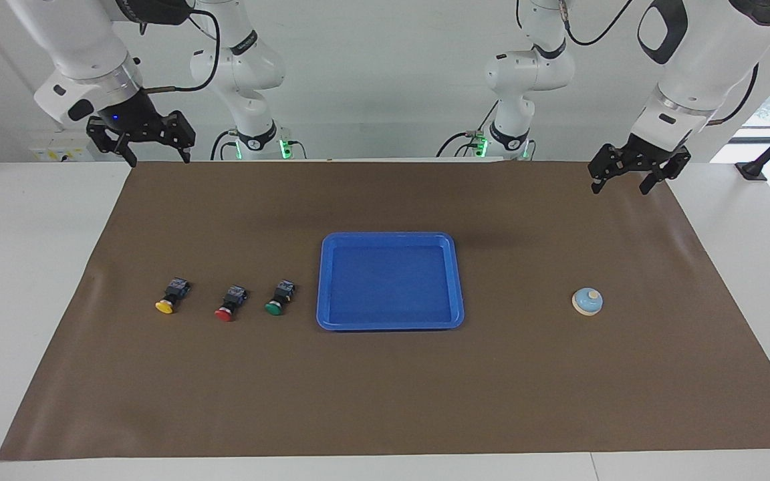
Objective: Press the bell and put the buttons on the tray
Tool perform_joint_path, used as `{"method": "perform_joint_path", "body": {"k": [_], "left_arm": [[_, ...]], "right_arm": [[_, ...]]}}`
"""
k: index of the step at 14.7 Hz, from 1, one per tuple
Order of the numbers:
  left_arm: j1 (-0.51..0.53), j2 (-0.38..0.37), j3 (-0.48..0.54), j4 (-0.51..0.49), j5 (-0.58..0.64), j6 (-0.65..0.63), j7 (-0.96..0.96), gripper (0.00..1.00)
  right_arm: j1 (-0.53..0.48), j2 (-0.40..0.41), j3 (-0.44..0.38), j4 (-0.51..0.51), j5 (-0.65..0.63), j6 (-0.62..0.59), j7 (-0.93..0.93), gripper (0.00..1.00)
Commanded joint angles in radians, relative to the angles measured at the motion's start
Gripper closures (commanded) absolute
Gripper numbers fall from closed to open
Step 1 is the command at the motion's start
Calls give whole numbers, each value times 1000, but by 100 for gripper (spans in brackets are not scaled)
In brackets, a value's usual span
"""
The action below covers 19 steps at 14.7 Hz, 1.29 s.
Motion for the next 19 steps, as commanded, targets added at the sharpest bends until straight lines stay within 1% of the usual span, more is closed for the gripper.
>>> {"method": "perform_joint_path", "body": {"k": [1,4,5,7,8,9,10,11,13,15,18,19], "left_arm": [[9,-17,0,-16,6,8,-1,0],[22,-44,0,-73,6,9,-10,0],[37,-49,0,-77,6,12,-24,0],[35,-46,-2,-77,6,38,-42,1],[37,-41,-2,-77,6,64,-38,20],[37,-35,-2,-76,6,77,-38,42],[37,-20,-2,-73,6,84,-38,82],[37,0,-2,-73,8,107,-39,100],[40,44,-2,-82,6,181,-42,100],[40,122,-2,-77,9,230,-41,100],[40,221,-2,-88,9,352,-38,100],[40,241,-2,-108,9,403,-36,100]], "right_arm": [[-10,-12,5,-8,-2,-3,-11,0],[-10,-12,5,-8,-2,-3,-11,0],[-10,-12,5,-8,-2,-3,-11,0],[-10,-12,5,-8,-2,-3,-11,0],[-10,-12,5,-8,-2,-3,-11,0],[-10,-12,5,-8,-2,-3,-11,0],[-10,-12,7,-8,-2,-3,-11,0],[-9,-12,7,-8,-2,-3,-11,0],[-12,-12,5,-7,-2,-3,-11,0],[-17,-10,5,-7,-2,-1,-14,0],[-17,-10,5,-5,0,-1,-11,0],[-17,-10,5,-7,0,-1,-11,0]]}}
